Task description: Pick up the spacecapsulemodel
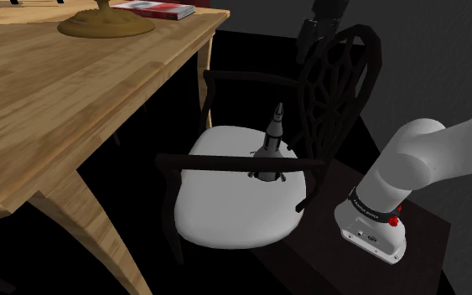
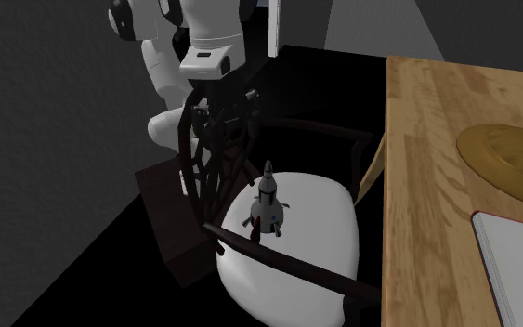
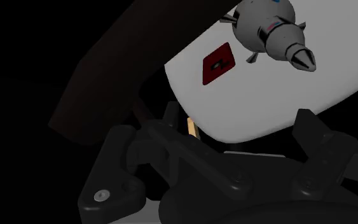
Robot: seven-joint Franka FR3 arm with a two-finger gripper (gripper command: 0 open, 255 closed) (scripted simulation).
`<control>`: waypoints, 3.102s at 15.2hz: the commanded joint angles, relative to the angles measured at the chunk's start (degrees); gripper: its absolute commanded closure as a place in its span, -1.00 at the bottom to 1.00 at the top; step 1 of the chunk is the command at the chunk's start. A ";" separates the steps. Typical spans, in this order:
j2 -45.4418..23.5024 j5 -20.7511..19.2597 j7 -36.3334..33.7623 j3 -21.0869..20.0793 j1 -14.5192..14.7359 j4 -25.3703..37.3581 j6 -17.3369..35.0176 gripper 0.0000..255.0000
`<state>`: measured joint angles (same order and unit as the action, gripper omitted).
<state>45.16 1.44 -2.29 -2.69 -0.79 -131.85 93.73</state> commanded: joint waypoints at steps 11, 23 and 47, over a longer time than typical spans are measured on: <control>-20.91 10.77 -9.37 -4.90 3.00 5.29 -10.67 -1.00; -21.75 11.07 -8.65 -5.37 3.11 0.08 -4.94 1.00; -21.40 10.81 -10.36 -4.56 2.99 11.36 -16.47 1.00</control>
<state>23.64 12.23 -12.59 -7.28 2.19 -120.82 77.66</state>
